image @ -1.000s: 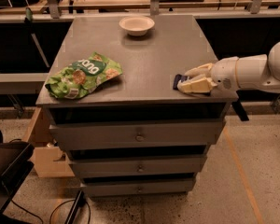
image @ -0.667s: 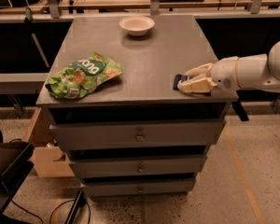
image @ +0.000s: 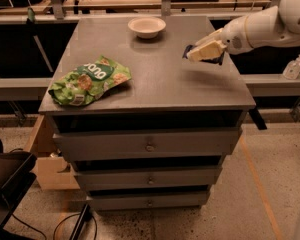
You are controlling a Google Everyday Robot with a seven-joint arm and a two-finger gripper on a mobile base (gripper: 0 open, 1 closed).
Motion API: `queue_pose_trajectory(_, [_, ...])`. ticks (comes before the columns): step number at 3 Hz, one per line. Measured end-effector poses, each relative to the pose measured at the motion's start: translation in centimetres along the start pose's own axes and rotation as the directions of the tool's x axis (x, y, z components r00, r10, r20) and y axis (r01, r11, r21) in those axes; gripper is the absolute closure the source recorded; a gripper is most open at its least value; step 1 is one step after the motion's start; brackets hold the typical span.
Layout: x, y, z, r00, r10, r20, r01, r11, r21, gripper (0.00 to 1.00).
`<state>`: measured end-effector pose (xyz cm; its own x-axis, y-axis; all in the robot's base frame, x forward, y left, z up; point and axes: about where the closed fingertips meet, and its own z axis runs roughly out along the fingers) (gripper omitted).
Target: Move rxbar blueberry near paper bowl
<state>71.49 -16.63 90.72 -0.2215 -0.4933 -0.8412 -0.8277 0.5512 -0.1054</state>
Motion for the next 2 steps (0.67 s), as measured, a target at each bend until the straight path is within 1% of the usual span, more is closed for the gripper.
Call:
queue_pose_trajectory(1, [0.0, -3.1, 4.0, 0.994, 0.062, -0.086, -0.064, 0.9978, -0.018, 1.00])
queue_pose_trajectory(2, [-1.3, -5.3, 2.5, 0.996, 0.042, -0.084, -0.039, 0.9986, 0.037, 1.00])
